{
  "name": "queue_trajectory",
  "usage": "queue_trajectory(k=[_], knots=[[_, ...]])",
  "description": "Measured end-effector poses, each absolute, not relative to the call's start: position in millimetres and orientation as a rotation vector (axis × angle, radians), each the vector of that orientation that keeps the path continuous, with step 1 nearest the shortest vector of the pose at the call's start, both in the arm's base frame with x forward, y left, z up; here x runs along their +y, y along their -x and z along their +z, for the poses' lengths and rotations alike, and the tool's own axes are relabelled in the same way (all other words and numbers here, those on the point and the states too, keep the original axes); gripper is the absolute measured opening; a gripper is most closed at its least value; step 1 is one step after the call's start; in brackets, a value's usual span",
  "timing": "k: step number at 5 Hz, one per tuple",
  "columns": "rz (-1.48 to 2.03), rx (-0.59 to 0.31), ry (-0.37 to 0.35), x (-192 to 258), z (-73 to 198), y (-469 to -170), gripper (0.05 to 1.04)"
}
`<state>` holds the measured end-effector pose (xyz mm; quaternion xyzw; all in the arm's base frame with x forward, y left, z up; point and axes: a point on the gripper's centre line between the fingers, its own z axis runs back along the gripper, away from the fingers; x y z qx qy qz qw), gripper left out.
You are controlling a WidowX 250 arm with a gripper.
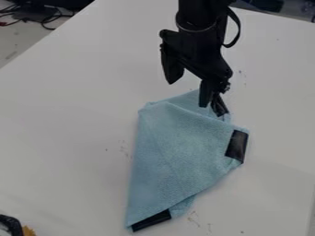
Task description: Unfold the cloth from top right to bottom left
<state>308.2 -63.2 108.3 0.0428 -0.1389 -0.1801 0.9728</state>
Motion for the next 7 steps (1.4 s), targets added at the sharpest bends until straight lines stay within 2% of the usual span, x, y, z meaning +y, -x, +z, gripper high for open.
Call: queue_trajectory(k=[1,2,3,5,7], knots=[[-0.359,-0.25,-0.089,-62.6,98.6,-306.7,0.999],[-0.369,-0.258,-0.106,-88.0,91.4,-312.8,0.999],[-0.357,-0.279,-0.084,-110.6,78.0,-316.1,1.0],[-0.273,-0.254,-0.012,-158.3,49.2,-312.7,0.999],[-0.266,-0.21,0.042,-168.3,27.6,-319.8,0.982]])
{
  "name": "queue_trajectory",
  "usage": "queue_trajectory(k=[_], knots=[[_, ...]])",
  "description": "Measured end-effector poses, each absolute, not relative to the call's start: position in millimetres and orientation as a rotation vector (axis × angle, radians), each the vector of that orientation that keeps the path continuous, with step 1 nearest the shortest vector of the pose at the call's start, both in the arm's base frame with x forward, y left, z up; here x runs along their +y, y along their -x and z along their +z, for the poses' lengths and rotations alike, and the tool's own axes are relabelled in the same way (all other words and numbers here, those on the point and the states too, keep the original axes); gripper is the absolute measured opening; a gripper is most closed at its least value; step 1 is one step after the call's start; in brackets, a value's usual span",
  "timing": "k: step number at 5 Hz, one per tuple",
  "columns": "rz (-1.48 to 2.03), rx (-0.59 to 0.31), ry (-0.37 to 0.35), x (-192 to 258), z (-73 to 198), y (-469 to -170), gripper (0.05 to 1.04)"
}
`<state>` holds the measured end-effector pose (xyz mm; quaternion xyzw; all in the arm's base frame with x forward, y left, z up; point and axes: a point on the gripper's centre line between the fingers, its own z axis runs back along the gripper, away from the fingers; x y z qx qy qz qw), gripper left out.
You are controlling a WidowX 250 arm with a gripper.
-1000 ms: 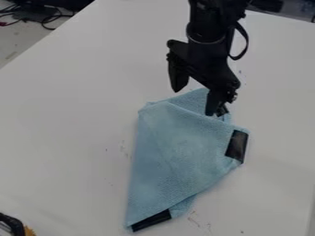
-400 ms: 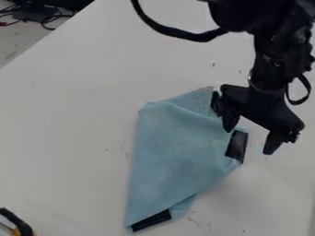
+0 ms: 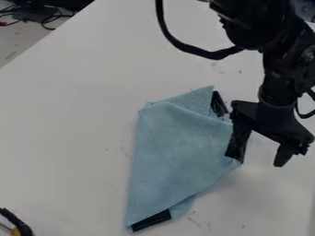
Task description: Unfold the cloth from top right to bottom left
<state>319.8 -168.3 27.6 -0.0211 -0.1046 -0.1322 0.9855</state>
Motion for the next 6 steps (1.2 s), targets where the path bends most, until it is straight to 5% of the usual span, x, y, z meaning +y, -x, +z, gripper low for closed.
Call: queue_trajectory(k=[4,6], knots=[[-0.255,-0.159,0.049,-138.3,16.1,-341.3,0.949],[-0.247,-0.173,0.103,-142.2,5.8,-345.9,0.384]])
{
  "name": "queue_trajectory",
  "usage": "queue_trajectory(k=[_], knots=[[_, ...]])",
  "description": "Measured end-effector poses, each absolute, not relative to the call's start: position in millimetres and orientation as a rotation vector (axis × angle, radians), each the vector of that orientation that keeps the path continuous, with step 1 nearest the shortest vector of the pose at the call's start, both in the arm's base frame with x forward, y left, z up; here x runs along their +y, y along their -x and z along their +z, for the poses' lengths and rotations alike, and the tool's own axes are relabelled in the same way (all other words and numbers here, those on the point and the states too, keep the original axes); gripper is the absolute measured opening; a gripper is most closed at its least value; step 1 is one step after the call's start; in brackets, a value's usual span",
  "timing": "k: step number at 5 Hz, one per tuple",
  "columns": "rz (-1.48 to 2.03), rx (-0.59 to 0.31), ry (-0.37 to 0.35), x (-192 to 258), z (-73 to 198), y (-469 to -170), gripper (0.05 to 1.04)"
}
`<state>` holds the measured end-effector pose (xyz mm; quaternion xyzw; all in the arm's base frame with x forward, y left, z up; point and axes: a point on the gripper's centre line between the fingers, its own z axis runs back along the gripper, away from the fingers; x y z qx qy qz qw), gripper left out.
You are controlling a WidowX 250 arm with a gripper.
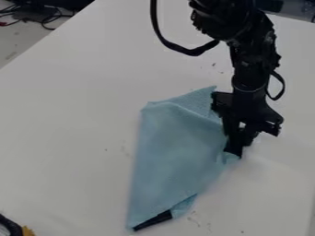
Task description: Unfold the cloth from top right to bottom left
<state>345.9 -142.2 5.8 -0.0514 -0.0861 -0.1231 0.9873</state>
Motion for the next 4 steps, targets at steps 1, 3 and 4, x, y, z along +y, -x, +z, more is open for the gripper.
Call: queue_trajectory(k=[1,3,4], knots=[[-0.253,-0.178,0.102,-142.6,6.9,-347.9,0.193],[-0.222,-0.163,0.02,-145.8,24.1,-335.4,0.086],[-0.14,-0.215,-0.008,-139.3,61.3,-329.6,0.086]])
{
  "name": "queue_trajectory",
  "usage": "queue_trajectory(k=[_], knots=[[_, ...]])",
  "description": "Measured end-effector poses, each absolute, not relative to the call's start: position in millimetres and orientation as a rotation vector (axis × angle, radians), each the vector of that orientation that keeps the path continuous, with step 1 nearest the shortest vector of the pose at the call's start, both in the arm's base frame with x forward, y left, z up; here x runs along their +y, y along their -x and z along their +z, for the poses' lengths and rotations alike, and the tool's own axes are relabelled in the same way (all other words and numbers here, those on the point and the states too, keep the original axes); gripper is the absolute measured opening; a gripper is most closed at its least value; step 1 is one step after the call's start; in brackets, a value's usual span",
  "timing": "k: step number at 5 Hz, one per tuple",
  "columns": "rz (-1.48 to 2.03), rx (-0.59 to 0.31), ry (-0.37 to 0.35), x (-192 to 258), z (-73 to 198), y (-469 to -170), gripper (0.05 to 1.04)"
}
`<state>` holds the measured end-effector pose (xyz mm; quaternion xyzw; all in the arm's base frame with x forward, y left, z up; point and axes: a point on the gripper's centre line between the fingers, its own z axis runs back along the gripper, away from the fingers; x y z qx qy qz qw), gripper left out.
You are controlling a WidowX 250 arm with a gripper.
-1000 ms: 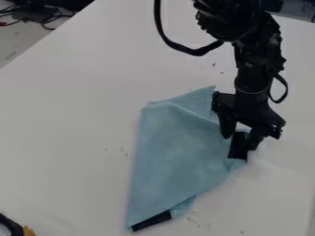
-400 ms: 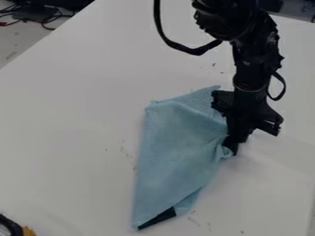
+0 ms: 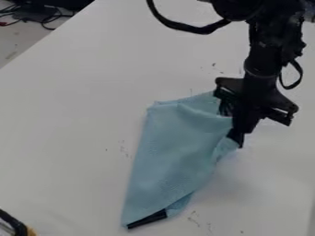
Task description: Unfold the cloth from top right to bottom left
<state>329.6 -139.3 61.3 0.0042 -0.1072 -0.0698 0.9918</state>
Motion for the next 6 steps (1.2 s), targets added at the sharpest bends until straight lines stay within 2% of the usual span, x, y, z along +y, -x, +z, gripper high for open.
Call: queue_trajectory(k=[1,2,3,5,6], knots=[[-0.067,-0.265,-0.031,-124.3,78.3,-314.9,0.086],[-0.012,-0.331,-0.064,-95.0,91.4,-297.8,0.086],[0.032,-0.358,-0.11,-51.7,98.8,-277.4,0.086],[0.043,-0.358,-0.161,21.3,104.4,-260.7,0.086],[0.005,-0.338,-0.151,42.3,94.1,-263.4,0.086]])
